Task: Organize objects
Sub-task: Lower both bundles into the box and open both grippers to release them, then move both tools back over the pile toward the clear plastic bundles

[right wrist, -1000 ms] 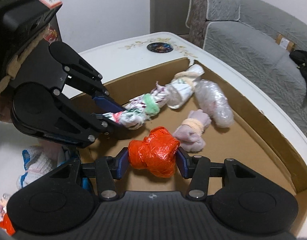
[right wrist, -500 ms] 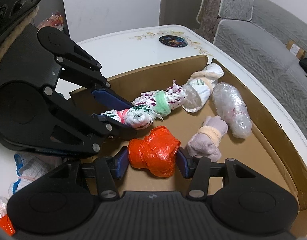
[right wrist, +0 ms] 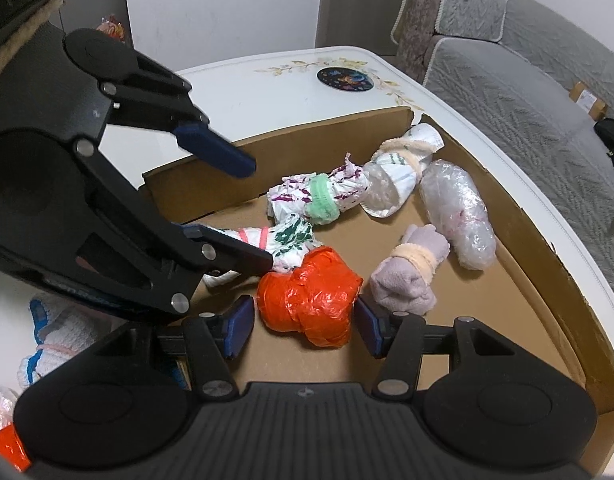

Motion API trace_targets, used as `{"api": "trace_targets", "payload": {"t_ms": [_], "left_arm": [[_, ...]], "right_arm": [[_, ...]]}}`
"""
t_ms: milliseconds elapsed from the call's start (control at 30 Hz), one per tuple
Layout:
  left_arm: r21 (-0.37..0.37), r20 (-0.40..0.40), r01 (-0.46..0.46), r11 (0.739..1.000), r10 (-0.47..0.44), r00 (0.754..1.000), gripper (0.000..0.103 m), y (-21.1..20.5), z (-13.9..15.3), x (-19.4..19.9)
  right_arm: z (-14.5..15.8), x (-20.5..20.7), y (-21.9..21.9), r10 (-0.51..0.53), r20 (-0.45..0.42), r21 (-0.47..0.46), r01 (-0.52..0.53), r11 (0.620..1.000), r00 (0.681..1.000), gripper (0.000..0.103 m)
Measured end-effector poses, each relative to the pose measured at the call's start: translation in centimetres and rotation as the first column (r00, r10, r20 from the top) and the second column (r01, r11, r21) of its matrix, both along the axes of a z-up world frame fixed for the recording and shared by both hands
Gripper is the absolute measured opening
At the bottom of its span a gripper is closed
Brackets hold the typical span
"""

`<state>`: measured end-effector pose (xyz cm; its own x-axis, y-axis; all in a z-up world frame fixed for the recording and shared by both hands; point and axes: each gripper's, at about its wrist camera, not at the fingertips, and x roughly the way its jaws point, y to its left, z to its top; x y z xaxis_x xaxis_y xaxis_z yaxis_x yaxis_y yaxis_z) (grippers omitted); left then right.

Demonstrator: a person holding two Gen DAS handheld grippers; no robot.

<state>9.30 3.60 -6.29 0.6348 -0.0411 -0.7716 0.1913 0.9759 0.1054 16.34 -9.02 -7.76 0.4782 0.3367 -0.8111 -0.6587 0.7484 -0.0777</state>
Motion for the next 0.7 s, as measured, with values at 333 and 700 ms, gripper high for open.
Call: {"api": "trace_targets", "payload": {"t_ms": [333, 700], "left_arm": [[-0.003, 0.027, 0.011, 1.000, -0.011, 1.000, 0.074, -0.3, 0.9, -0.8], [-0.028, 0.081, 0.006, 1.000, -0.004, 0.997, 0.078, 0.1, 3.0, -3.2]], "right_arm": [[0.1, 0.5, 0.0, -0.012, 0.005, -0.006, 0.012, 1.000, 1.000, 0.051], [0.5, 0.3, -0.3, -0.026, 0.017, -0.002, 0.026, 1.000, 1.000, 0.051]]}}
